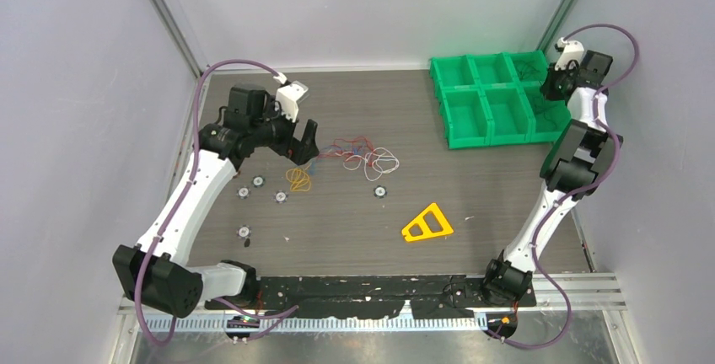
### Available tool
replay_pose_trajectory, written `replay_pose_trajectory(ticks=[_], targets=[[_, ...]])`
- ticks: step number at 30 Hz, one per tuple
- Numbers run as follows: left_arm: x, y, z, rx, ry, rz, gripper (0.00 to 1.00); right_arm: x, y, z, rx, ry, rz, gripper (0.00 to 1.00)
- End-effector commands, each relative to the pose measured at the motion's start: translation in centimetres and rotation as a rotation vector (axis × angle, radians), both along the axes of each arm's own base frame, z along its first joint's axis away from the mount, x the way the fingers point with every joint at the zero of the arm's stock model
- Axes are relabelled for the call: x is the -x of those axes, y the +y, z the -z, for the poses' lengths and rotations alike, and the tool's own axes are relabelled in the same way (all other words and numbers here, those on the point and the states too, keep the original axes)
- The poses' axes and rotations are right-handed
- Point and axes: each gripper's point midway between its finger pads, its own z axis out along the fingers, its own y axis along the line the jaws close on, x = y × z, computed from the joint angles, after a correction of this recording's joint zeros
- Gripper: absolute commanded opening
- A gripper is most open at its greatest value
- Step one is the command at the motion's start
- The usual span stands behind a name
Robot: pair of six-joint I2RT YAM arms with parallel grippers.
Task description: Untangle the cables
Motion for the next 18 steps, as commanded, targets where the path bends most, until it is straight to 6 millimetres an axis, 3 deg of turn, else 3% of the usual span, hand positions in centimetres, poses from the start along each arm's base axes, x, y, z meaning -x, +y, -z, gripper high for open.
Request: replay_pose_trajectory(ticks=[1,3,5,7,8,9,10,11,12,13,14,15,18], targets=[[-0.3,0.3,0.1,-0.010,-0.004,-0.001,0.99,1.0,-0.9,-2.0,0.093,0.027,-0.014,0.06],[-0.3,0.4,0.0,-0.009,-0.001,0.001,1.00,1.7,-0.9,-2.1,0.094,0.064,-0.015,0.20],[-0.2,0.5,-0.2,-0.009,0.000,0.000,1.00,2.4,-0.7,-3.5,0.098,0.065,-0.017,0.35],[-0.1,0.7,-0.6,-0.006,-0.004,-0.004,1.00,3.2,0.2,-7.0,0.107,0.023,-0.040,0.50],[0.0,0.8,-0.7,-0.007,-0.004,-0.008,1.00,3.7,0.6,-7.7,0.101,0.024,-0.049,0.60],[0.0,1.1,-0.9,-0.005,-0.007,-0.014,1.00,4.1,1.3,-10.0,0.109,-0.011,-0.071,0.70],[0.1,1.3,-1.1,-0.004,-0.011,-0.020,1.00,4.7,1.9,-10.8,0.099,-0.007,-0.084,0.73],[0.1,1.6,-1.4,-0.003,-0.017,-0.030,0.99,5.2,2.6,-13.1,0.104,-0.044,-0.105,0.80],[0.1,1.8,-1.7,0.000,-0.021,-0.039,0.99,5.9,3.3,-13.7,0.088,-0.034,-0.118,0.83],[0.1,2.1,-2.1,0.003,-0.026,-0.045,1.00,6.5,4.2,-15.9,0.095,-0.069,-0.143,0.89],[0.2,2.3,-2.5,0.001,-0.036,-0.044,1.00,7.3,4.9,-16.4,0.082,-0.055,-0.156,0.90],[0.3,2.5,-2.9,-0.005,-0.048,-0.047,1.00,7.8,6.0,-18.2,0.087,-0.082,-0.185,0.93],[0.6,3.0,-3.9,-0.024,-0.093,-0.044,0.99,10.6,10.0,-19.4,0.070,-0.034,-0.283,0.95]])
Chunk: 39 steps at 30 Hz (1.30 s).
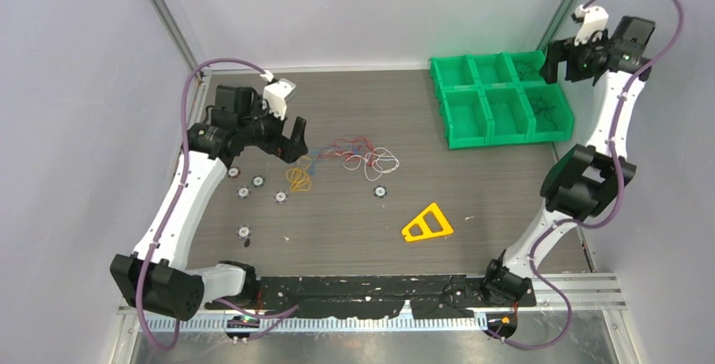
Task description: Untangle the cables
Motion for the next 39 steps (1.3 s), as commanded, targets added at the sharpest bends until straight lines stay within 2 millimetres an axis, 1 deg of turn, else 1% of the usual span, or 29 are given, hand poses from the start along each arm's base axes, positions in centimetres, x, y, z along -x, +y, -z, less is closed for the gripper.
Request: replay_pose_trajectory(ticks=[1,2,3,4,5,6,7,8,9,10,11,12,13,14,16,17,18,19,20,21,24,26,27,29,31,33,35,37,39], targets=[[0.6,0.8,-4.0,-0.011,-0.129,0.011,1.00,5.5,8.1,-8.5,0.005,-0.057,-0.197,0.95],[0.9,0.8,-4.0,-0.014,-0.134,0.020,0.99,6.3,9.4,-8.4,-0.009,-0.038,-0.222,0.96],[1.2,0.8,-4.0,-0.015,-0.129,0.036,0.99,7.4,11.9,-8.4,-0.026,-0.028,-0.268,0.96],[1.6,0.6,-3.9,-0.011,-0.118,0.053,0.99,8.7,13.7,-9.2,-0.040,-0.033,-0.293,0.96],[2.1,0.4,-3.7,-0.003,-0.101,0.069,0.99,9.3,16.3,-7.3,-0.073,0.016,-0.344,0.96],[2.6,0.1,-3.4,0.013,-0.076,0.091,0.99,10.5,18.1,-6.1,-0.097,0.052,-0.366,0.96],[3.0,-0.1,-3.0,0.032,-0.055,0.096,0.99,10.8,21.2,-5.6,-0.098,0.061,-0.436,0.95],[3.3,-0.4,-2.5,0.051,-0.030,0.101,0.99,11.8,22.6,-3.8,-0.115,0.106,-0.445,0.95],[3.4,-0.6,-1.9,0.064,-0.010,0.099,1.00,11.9,25.6,-3.5,-0.108,0.097,-0.512,0.95],[3.3,-0.6,-1.0,0.072,0.019,0.080,1.00,13.0,28.6,-2.0,-0.120,0.138,-0.568,0.95],[2.9,-0.5,0.1,0.066,0.041,0.065,0.99,12.9,29.8,-1.7,-0.130,0.135,-0.584,0.94],[2.4,-0.5,0.8,0.058,0.053,0.064,1.00,13.3,32.0,-0.6,-0.134,0.164,-0.635,0.94],[1.9,-0.6,1.5,0.047,0.061,0.076,1.00,13.3,33.1,-0.4,-0.141,0.173,-0.653,0.94],[1.3,-0.7,2.3,0.031,0.069,0.094,0.99,13.2,34.7,0.3,-0.142,0.196,-0.689,0.92],[-0.5,-0.6,3.9,-0.006,0.095,0.098,0.94,12.7,36.5,1.2,-0.159,0.233,-0.717,0.91],[-1.3,-0.7,4.7,-0.017,0.123,0.101,0.93,12.3,37.1,2.2,-0.178,0.269,-0.719,0.91],[-1.9,-1.0,5.3,-0.021,0.151,0.114,0.91,12.1,37.9,2.0,-0.180,0.267,-0.729,0.90],[-2.5,-1.2,5.9,-0.024,0.182,0.124,0.88,11.5,38.4,3.2,-0.192,0.300,-0.722,0.89],[-3.3,-1.5,6.3,-0.021,0.199,0.123,0.86,11.4,39.2,3.1,-0.194,0.303,-0.736,0.88],[-4.2,-1.6,6.6,-0.019,0.210,0.116,0.84,11.0,39.8,3.9,-0.203,0.328,-0.739,0.87],[-5.6,-1.5,8.5,-0.049,0.293,0.094,0.79,11.3,41.1,6.0,-0.206,0.388,-0.760,0.85],[-5.4,-0.7,9.7,-0.086,0.356,0.075,0.77,11.4,41.6,7.3,-0.204,0.415,-0.765,0.85],[-4.9,-0.4,9.9,-0.077,0.375,0.068,0.77,11.7,41.9,8.1,-0.202,0.432,-0.768,0.85],[-3.8,0.3,10.5,-0.065,0.389,0.057,0.76,11.8,42.6,8.6,-0.203,0.436,-0.783,0.84],[-2.4,0.9,11.8,-0.082,0.420,0.046,0.76,12.0,43.3,8.7,-0.214,0.438,-0.793,0.84],[-1.1,0.9,13.1,-0.080,0.470,0.055,0.75,12.6,44.4,8.7,-0.238,0.444,-0.820,0.84],[0.0,1.1,14.9,-0.086,0.521,0.047,0.76,13.1,45.0,8.9,-0.243,0.442,-0.835,0.83],[0.5,1.2,16.6,-0.091,0.552,0.035,0.74,13.4,45.6,9.0,-0.273,0.443,-0.836,0.83],[0.5,1.4,17.8,-0.103,0.567,0.014,0.68,13.3,46.0,9.0,-0.301,0.437,-0.830,0.83]])
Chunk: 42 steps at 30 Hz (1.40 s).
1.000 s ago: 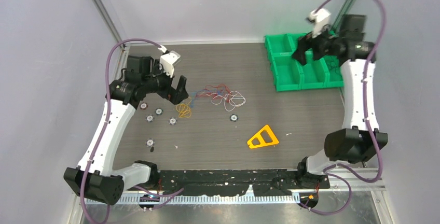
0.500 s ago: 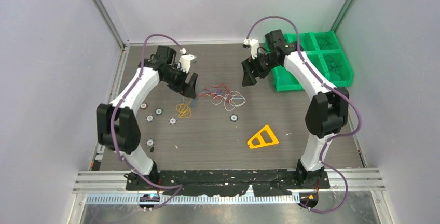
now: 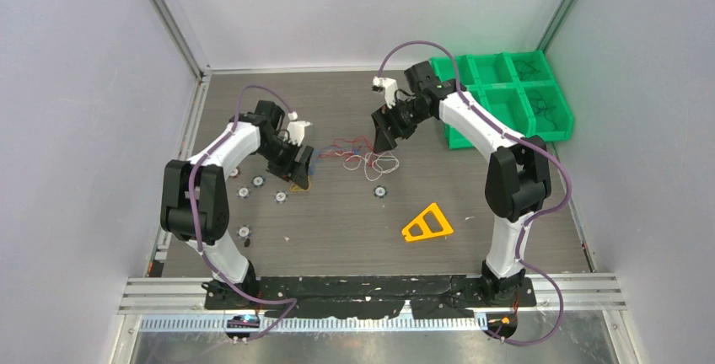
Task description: Untangle the cables
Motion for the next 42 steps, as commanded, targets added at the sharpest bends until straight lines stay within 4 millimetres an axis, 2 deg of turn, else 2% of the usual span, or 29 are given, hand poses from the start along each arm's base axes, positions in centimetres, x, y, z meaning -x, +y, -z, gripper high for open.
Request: replay_pose_trajectory(ticks=[1,4,6,7,8,10,12,16,18,21,24,25,26,28,30,32,35,39,40,41,42], targets=[[0.0,0.3,1.9,-0.023,0.014,-0.026,0.64,0.2,1.6,-1.3,-0.090,-0.001,0.018,0.83],[-0.6,0.3,2.5,-0.028,0.004,-0.030,0.45,0.2,2.2,-1.4,-0.125,0.017,0.040,0.80],[-0.8,0.0,1.8,-0.007,-0.014,-0.019,0.23,0.6,2.6,-1.8,-0.151,0.024,0.035,0.77],[-0.9,-0.2,1.1,0.008,-0.031,-0.012,0.08,0.9,2.7,-1.9,-0.157,0.025,0.032,0.75],[-0.8,-0.5,0.1,0.034,-0.051,-0.006,0.00,0.9,2.9,-2.2,-0.171,0.017,0.030,0.73],[-0.5,-1.4,-2.9,0.099,-0.110,0.019,0.00,1.1,3.2,-3.1,-0.199,-0.010,0.030,0.70],[0.3,-2.3,-7.2,0.170,-0.171,0.053,0.00,1.0,3.5,-4.0,-0.229,-0.035,0.032,0.66],[0.8,-3.8,-18.6,0.305,-0.404,0.111,0.00,0.5,4.0,-6.8,-0.276,-0.101,0.029,0.65],[0.8,-4.4,-22.9,0.362,-0.507,0.122,0.00,0.4,4.1,-8.4,-0.303,-0.138,0.018,0.67],[0.7,-5.4,-27.3,0.451,-0.595,0.121,0.00,0.5,4.4,-11.6,-0.361,-0.223,-0.006,0.79],[0.7,-6.3,-30.4,0.535,-0.618,0.123,0.00,0.8,4.7,-15.0,-0.429,-0.306,-0.025,0.86],[0.7,-6.6,-31.3,0.561,-0.625,0.129,0.00,0.9,5.0,-17.1,-0.473,-0.363,-0.031,0.90],[0.6,-6.8,-32.1,0.581,-0.641,0.134,0.00,1.2,5.1,-17.7,-0.495,-0.368,-0.024,0.92],[0.6,-7.2,-33.4,0.626,-0.650,0.123,0.00,1.4,6.0,-21.0,-0.573,-0.477,-0.048,0.96],[0.5,-7.5,-34.3,0.658,-0.661,0.117,0.00,2.4,7.1,-22.8,-0.618,-0.529,-0.084,0.99],[0.5,-7.8,-35.0,0.692,-0.657,0.119,0.00,3.5,8.7,-23.9,-0.648,-0.589,-0.137,1.00],[0.4,-8.1,-35.6,0.723,-0.646,0.107,0.00,5.3,11.6,-24.1,-0.678,-0.646,-0.216,1.00],[0.4,-8.3,-36.1,0.743,-0.636,0.106,0.00,6.7,14.6,-25.5,-0.742,-0.739,-0.270,0.99],[0.7,-8.4,-36.3,0.753,-0.631,0.115,0.00,5.8,15.1,-25.3,-0.731,-0.782,-0.243,0.98],[1.0,-8.5,-36.6,0.766,-0.626,0.121,0.00,5.8,15.9,-25.3,-0.731,-0.799,-0.233,0.99],[1.3,-8.6,-37.0,0.780,-0.628,0.129,0.00,4.5,16.5,-24.7,-0.720,-0.820,-0.188,0.98]])
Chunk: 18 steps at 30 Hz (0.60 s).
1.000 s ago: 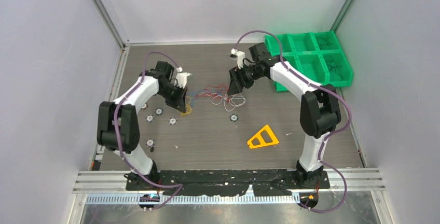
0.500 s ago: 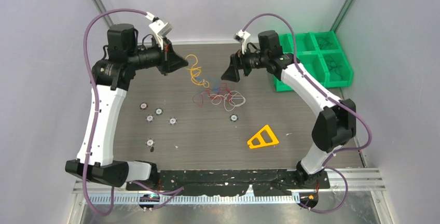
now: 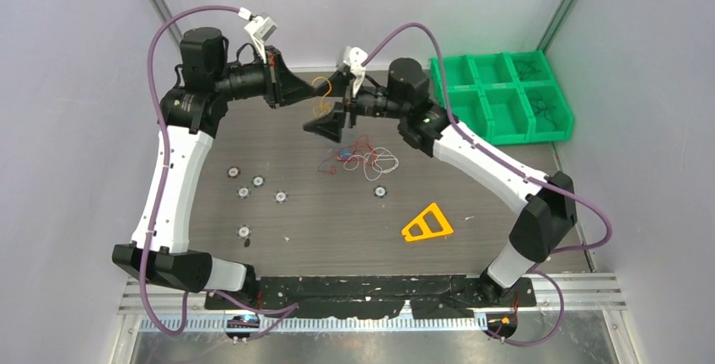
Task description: Untangle the cables
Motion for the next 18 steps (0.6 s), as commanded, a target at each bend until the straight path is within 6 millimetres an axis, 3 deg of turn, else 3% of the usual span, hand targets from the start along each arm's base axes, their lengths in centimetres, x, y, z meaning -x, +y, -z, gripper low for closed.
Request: replay_pose_trajectory(ticks=[1,4,6,8,12,14,16,18], targets=[[2.0,-0.7,-3.8,0.082,-0.068,0.069,0.00,-3.1,2.4,-1.7,-0.098,-0.148,0.124,0.88],[2.9,-0.4,-5.7,0.102,-0.131,0.066,0.00,-5.3,3.5,1.7,-0.057,-0.108,0.169,0.51],[3.2,0.0,-7.4,0.123,-0.180,0.039,0.00,-5.7,3.3,4.7,-0.010,-0.088,0.182,0.34],[3.5,0.4,-9.4,0.157,-0.225,0.023,0.00,-5.4,2.9,8.2,0.045,-0.058,0.178,0.25],[3.9,0.9,-12.7,0.215,-0.273,-0.003,0.00,-4.0,1.3,16.6,0.182,0.037,0.176,0.23],[3.9,1.0,-13.5,0.221,-0.286,-0.010,0.00,-3.1,0.4,18.9,0.228,0.059,0.170,0.27],[3.7,1.1,-13.4,0.218,-0.284,-0.016,0.00,-2.3,-0.4,19.3,0.255,0.054,0.158,0.31],[3.4,1.1,-12.7,0.206,-0.270,-0.018,0.00,-1.7,-1.3,18.0,0.264,0.048,0.148,0.44]])
